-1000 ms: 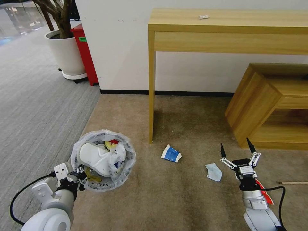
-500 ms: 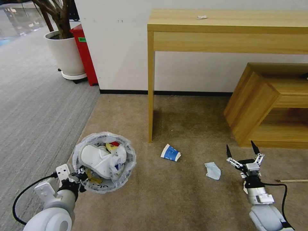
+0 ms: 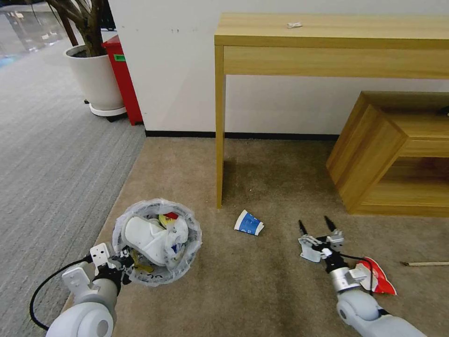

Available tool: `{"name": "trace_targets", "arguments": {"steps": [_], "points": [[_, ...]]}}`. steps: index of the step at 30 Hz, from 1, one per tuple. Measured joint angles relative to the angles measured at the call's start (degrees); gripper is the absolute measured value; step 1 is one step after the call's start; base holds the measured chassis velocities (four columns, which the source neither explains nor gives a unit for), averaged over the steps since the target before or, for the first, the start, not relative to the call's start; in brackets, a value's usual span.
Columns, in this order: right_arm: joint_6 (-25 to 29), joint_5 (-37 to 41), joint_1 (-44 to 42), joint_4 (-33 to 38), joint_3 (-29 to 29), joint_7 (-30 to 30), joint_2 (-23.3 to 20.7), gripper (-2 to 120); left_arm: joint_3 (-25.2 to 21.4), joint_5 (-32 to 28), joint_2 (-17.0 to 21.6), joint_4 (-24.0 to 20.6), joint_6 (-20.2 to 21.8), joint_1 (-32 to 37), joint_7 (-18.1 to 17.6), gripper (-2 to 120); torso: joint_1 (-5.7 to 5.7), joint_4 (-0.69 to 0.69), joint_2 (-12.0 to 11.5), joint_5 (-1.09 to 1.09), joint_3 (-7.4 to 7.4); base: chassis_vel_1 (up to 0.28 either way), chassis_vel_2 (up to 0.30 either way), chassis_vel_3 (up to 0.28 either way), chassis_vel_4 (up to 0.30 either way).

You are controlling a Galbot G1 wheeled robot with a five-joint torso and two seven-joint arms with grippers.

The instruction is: Pick up the trash bin and place the garbage on the floor into it.

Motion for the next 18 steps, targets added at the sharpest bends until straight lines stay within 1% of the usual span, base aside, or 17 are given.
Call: {"name": "trace_targets", "arguments": {"steps": [1,2,4,6,8,14,17,18], "points": [[0.0,0.0,0.0,0.0,0.0,0.0,0.0,100,0.0,0.0,0.0,0.0,0.0,0.0,0.0,0,0.0,0.0,0.0,0.0,0.0,0.0,0.0,0.0,0.0],[-0.2,0.8,0.5,-0.1,-1.3,0.1,0.0,100,0.0,0.2,-0.1,0.0,0.0,0.1,0.0,0,0.0,-0.01,0.0,-0.02,0.0,0.0,0.0,0.0,0.0],[-0.7,1.0,1.3,-0.3,-3.6,0.7,-0.1,100,-0.2,0.5,-0.3,0.2,-0.3,0.4,0.1,0,0.0,-0.01,0.0,0.0,0.0,0.0,0.0,0.0,0.0],[-0.8,0.3,1.6,-0.4,-4.1,0.8,-0.2,100,-0.3,0.7,-0.4,0.3,-0.4,0.5,0.1,0,0.0,-0.01,0.0,-0.01,0.0,0.0,0.0,0.0,0.0],[-1.2,-2.9,1.8,-0.9,-4.1,1.3,-0.6,100,-0.3,0.9,-0.6,0.6,-0.6,0.5,0.3,0,0.0,-0.01,0.0,-0.03,0.0,0.0,0.0,0.0,0.0],[-1.1,-7.2,1.3,-1.8,-2.7,3.1,-0.8,100,-0.3,1.0,-0.5,1.0,-0.7,-0.1,0.4,0,0.0,0.0,0.0,-0.01,0.0,0.0,0.0,0.0,0.0],[-0.1,-7.4,0.7,-2.3,-1.9,1.5,-1.2,100,-0.2,0.9,-0.3,1.4,-0.7,-0.5,0.4,0,0.0,-0.01,0.0,-0.01,0.0,0.0,0.0,0.0,0.0],[0.5,-6.6,0.6,-2.7,-1.8,0.1,-1.4,100,-0.2,0.8,-0.3,1.8,-0.7,-0.7,0.4,0,0.0,-0.02,0.0,-0.01,0.0,0.0,0.0,0.0,0.0]]}}
